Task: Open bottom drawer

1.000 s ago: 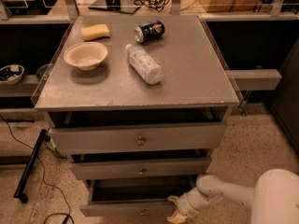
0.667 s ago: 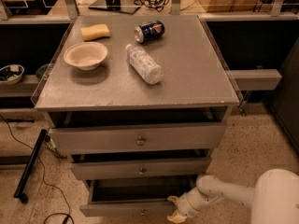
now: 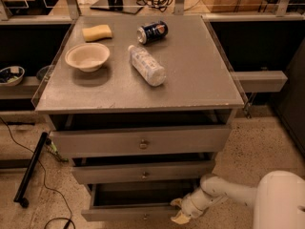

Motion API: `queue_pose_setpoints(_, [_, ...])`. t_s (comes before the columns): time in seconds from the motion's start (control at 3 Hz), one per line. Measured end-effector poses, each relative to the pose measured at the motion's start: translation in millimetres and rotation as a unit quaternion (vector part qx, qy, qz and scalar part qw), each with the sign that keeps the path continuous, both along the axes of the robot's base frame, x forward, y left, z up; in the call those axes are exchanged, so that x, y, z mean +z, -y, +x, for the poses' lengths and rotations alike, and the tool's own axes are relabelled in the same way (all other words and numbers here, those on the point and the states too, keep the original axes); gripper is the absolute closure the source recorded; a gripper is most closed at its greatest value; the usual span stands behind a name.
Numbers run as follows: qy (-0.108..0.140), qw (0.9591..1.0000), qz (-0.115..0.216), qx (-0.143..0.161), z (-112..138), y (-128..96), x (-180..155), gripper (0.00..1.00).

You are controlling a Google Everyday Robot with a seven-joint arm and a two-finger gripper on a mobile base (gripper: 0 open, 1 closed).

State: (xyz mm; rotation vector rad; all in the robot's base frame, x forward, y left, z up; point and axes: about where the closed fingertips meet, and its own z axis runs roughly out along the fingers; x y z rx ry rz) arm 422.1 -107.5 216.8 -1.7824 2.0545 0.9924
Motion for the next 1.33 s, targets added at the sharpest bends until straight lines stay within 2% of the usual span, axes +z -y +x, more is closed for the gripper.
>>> queue_pose_setpoints(0.33, [0.000,1.0000,0.000,0.000,4.8,0.4,0.1,1.00])
queue_pose_setpoints(0.67, [0.000,1.0000,0.000,0.000,4.8,0.4,0.1,0.81])
queue_pose_setpoints(1.33, [0.000,1.0000,0.000,0.000,4.8,0.3,0.0,0.34])
